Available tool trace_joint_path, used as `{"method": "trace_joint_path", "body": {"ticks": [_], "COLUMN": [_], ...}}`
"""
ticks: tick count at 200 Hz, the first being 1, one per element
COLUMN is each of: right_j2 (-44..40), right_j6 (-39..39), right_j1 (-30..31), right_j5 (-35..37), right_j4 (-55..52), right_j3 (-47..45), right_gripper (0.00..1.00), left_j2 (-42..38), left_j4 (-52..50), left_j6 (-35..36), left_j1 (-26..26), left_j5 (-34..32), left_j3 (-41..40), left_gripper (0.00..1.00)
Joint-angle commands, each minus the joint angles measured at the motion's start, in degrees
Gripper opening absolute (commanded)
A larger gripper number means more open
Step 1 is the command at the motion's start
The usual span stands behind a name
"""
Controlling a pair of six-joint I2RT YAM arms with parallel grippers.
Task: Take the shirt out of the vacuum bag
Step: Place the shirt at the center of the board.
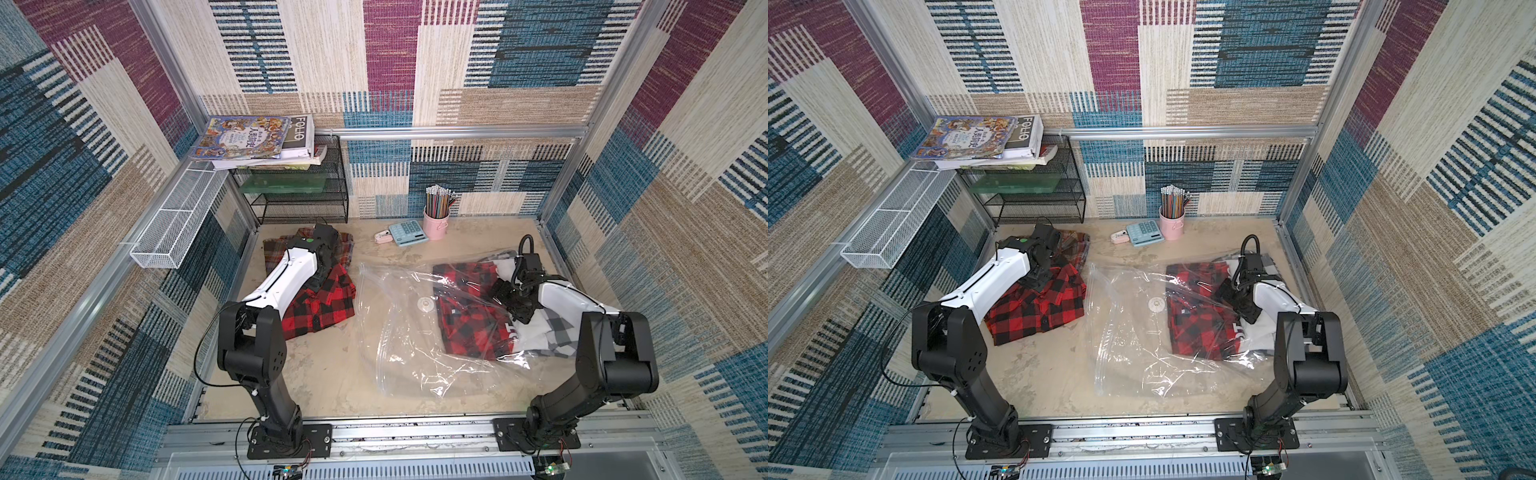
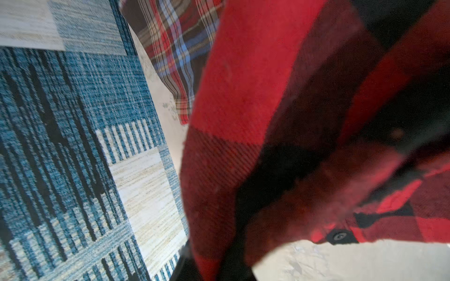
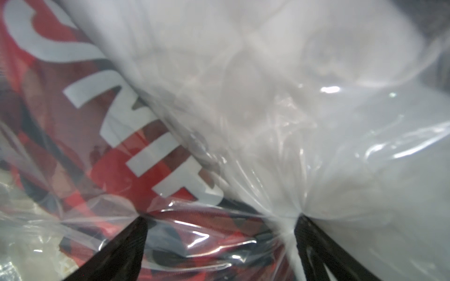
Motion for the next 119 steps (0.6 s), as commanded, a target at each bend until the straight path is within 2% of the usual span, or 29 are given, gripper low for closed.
{"method": "trace_joint_path", "body": {"ticks": [1, 51, 119], "right_j2": [0.10, -0.14, 0.07], "right_j6": [-0.31, -0.66, -1.04], "right_j1": [-0.12, 0.04, 0.26], "right_j5": [1.15, 1.25, 1.73], "right_j4": [-1.12, -1.33, -1.96], "right_j3": [0.18, 0.20, 0.77], "right_gripper": [0.97, 0.97, 0.97], "left_j2": [-0.28, 0.12, 4.61], "left_j4": [7.15, 16.08, 17.34], "left_j6": [4.48, 8.76, 11.38], "left_j1": [-0.03, 0.06, 0.31], "left_j5": [-3.24, -3.89, -2.42], "left_j3": [-0.18, 0.47, 6.08], "left_gripper": [0.00, 0.00, 0.00]}}
